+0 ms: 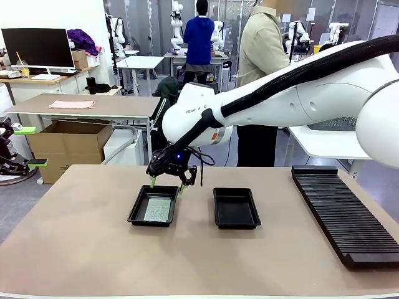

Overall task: Inspect and transfer BCBs to ESD trays.
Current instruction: Pick up the Blank PCB from the PCB Rack and place it in the left ESD tray, then pick up the ESD tray and place it on the left side of the table.

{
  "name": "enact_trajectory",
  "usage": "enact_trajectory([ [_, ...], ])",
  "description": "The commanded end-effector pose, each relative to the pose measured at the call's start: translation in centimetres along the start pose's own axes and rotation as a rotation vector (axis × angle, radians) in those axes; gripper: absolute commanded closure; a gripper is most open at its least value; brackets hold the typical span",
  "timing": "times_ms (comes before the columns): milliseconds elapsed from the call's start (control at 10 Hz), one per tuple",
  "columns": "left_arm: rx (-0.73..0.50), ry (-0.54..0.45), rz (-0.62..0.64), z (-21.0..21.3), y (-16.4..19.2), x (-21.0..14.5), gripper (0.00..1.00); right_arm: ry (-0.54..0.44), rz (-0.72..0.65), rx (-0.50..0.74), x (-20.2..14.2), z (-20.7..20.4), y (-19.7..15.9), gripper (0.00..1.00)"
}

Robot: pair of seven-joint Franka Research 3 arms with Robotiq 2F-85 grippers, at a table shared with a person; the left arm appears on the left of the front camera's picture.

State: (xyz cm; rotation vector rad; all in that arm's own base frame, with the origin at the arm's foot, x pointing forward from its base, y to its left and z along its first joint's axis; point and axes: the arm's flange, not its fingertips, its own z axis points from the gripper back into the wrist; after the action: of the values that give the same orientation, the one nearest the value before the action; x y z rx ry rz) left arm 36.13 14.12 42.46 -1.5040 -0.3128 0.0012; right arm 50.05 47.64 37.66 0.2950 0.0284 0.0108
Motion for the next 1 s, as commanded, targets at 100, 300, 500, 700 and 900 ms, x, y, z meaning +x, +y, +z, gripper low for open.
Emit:
enact_trajectory([
  [100, -0.001, -0.002, 0.001, 0.0, 0.0, -0.1, 0.0, -0.02, -0.04, -0.085, -0.3, 1.7, 0.0, 0.0],
  [300, -0.001, -0.002, 0.001, 0.0, 0.0, -0.1, 0.0, -0.002, -0.01, -0.023, 0.0, 0.6, -0.1, 0.0],
  [500, -0.001, -0.002, 0.001, 0.0, 0.0, -0.1, 0.0, -0.002, -0.01, -0.023, 0.0, 0.6, -0.1, 0.0],
  [700, -0.001, -0.002, 0.001, 0.0, 0.0, -0.1, 0.0, -0.002, -0.01, -0.023, 0.0, 0.6, -0.1, 0.0],
  [900, -0.001, -0.002, 0.001, 0.0, 0.0, -0.1, 0.0, -0.002, -0.01, -0.023, 0.0, 0.6, -0.1, 0.0],
])
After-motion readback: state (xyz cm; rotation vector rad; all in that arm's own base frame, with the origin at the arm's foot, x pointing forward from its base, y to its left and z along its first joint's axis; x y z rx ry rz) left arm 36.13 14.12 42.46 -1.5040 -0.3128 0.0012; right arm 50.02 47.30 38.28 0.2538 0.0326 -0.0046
